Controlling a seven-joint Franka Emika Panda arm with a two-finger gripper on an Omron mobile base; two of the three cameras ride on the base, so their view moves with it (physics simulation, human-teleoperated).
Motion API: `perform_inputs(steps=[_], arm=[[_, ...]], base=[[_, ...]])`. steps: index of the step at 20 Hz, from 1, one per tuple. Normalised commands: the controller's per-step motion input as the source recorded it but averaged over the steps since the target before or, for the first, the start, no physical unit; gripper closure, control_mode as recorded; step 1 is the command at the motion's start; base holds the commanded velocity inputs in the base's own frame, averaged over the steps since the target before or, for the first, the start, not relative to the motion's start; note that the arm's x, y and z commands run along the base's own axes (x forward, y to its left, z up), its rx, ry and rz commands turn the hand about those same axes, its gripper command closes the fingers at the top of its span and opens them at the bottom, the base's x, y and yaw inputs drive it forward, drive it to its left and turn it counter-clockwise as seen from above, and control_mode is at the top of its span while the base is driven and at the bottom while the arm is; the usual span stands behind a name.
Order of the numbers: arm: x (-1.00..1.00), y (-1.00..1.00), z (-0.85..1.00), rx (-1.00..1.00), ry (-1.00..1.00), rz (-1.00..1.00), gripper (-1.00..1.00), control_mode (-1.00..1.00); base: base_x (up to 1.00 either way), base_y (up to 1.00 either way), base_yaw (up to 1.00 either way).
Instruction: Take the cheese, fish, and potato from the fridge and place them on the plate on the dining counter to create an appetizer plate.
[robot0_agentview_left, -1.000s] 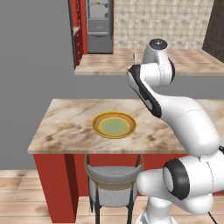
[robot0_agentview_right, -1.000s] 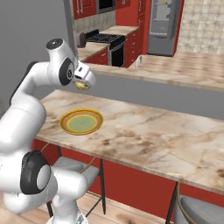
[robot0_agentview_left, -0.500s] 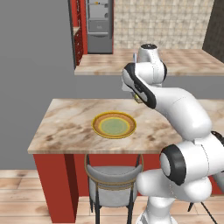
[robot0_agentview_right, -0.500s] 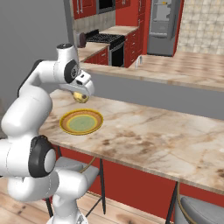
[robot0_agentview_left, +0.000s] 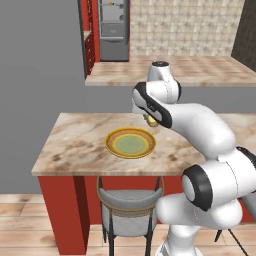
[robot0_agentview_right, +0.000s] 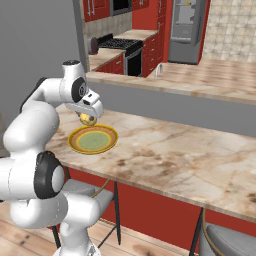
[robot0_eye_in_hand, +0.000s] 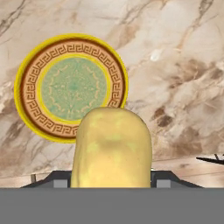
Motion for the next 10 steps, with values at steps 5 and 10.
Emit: perform_inputs(steps=[5, 10], arm=[[0.14, 0.26, -0.1, 0.0, 0.0, 0.0, 1.0, -1.0], [0.35, 0.0, -0.11, 0.0, 0.01, 0.0, 1.0, -1.0]], base=[[0.0, 0.0, 0.0], [0.0, 0.0, 0.0]])
